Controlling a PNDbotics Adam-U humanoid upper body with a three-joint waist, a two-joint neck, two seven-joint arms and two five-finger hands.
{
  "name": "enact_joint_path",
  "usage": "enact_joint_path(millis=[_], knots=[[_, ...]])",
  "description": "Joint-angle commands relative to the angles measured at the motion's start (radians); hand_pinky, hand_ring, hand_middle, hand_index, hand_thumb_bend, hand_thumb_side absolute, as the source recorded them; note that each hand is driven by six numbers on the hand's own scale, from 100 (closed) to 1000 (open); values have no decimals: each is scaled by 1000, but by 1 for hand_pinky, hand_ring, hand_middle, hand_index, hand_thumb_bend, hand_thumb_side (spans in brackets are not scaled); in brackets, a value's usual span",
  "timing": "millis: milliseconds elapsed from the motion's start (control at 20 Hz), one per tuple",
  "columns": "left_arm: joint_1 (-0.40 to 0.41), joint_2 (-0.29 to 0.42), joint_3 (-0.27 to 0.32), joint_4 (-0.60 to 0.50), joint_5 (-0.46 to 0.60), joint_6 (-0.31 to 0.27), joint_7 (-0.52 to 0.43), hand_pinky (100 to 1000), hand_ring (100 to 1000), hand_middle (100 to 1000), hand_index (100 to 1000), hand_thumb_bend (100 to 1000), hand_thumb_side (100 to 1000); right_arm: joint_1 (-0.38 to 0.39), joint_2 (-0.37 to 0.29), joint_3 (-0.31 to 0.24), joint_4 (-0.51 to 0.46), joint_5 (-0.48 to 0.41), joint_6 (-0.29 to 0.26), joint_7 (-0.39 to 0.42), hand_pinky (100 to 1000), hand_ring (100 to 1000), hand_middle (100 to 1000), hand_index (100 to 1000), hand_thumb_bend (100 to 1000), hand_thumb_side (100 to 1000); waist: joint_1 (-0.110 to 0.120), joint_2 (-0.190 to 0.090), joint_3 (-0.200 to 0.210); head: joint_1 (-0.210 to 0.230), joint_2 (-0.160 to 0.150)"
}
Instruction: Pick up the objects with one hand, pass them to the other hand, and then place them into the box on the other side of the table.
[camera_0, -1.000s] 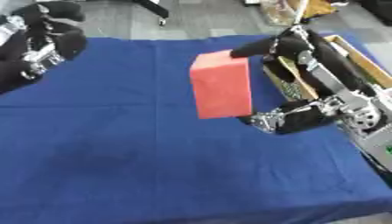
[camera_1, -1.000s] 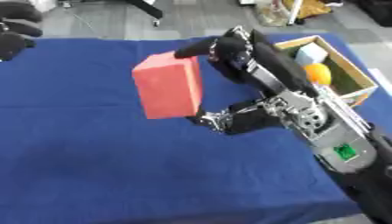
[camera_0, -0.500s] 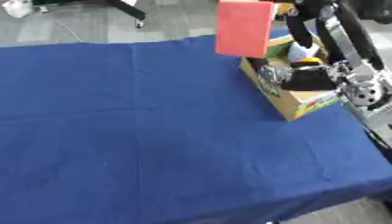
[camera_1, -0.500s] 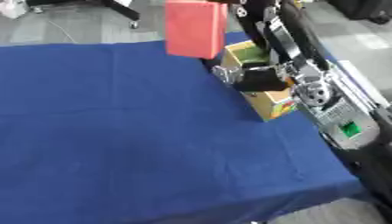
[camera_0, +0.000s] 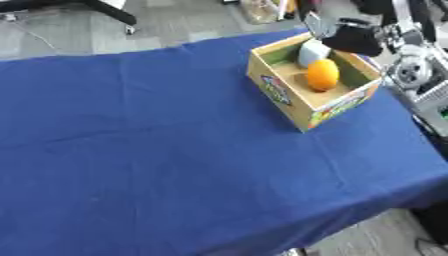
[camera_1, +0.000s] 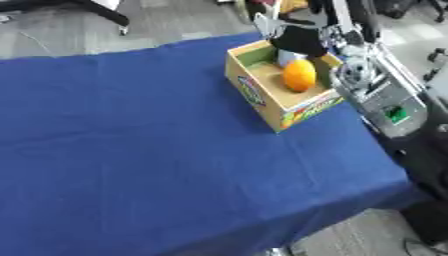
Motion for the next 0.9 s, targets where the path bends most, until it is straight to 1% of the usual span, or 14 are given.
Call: enact_joint_path(millis=[50,100,150,200,350,450,550,600,650,700,750,800,850,900], knots=[[2,-40,3,-15,-13,-14,0,740,713,715,838,560,622,-58,-33,-9,159,-12,52,-31,100,100,100,483,193,191,5,9,7,-26,-10],[5,-53,0,-15,-16,-14,-1,739,711,714,838,558,622,-78,-24,-6,238,-24,61,-41,100,100,100,486,190,196,6,9,13,-32,-9],[8,-64,-1,-15,-18,-13,-2,738,710,713,838,558,622,-101,-17,-2,318,-33,65,-50,100,100,100,492,170,118,7,9,18,-37,-9],[10,-74,-2,-15,-20,-12,-2,738,709,712,837,556,623,-121,-8,-1,403,-43,66,-61,100,100,100,494,182,206,8,9,25,-42,-9],[15,-91,-1,-15,-27,-12,-2,737,707,711,838,553,625,-170,10,-1,631,-62,51,-83,100,100,100,516,190,224,9,9,42,-51,-9],[19,-96,2,-15,-31,-12,-2,737,707,710,838,552,627,-188,15,0,745,-57,33,-70,100,100,100,553,201,258,8,8,49,-52,-8],[22,-101,4,-15,-33,-11,0,737,707,710,838,550,628,-192,19,3,821,-48,3,-20,115,100,100,606,211,294,6,6,53,-50,-7],[23,-102,5,-15,-33,-10,0,737,706,709,838,550,629,-190,20,5,845,-42,-16,18,140,107,109,648,238,333,5,6,53,-48,-8],[23,-103,5,-15,-32,-9,0,737,706,709,838,550,629,-187,20,5,862,-35,-37,61,160,122,115,648,238,333,4,5,53,-47,-8],[23,-103,5,-15,-32,-8,-2,737,707,710,839,549,630,-184,20,5,876,-28,-55,109,194,151,160,727,311,439,4,5,54,-44,-9],[24,-104,5,-15,-32,-7,-5,737,707,710,839,549,631,-181,18,5,887,-17,-74,165,200,156,167,735,323,452,3,4,54,-42,-8],[24,-105,4,-15,-32,-5,-8,737,707,711,840,548,633,-178,16,3,895,-6,-88,217,230,183,203,786,413,524,3,3,54,-39,-8],[25,-106,4,-15,-33,-3,-12,737,707,711,840,549,632,-176,13,-2,900,8,-98,265,236,188,210,798,447,545,3,3,53,-36,-8],[26,-107,5,-15,-35,-2,-15,737,707,710,841,549,632,-174,10,-8,903,20,-104,297,238,189,214,819,510,572,3,2,52,-33,-7]])
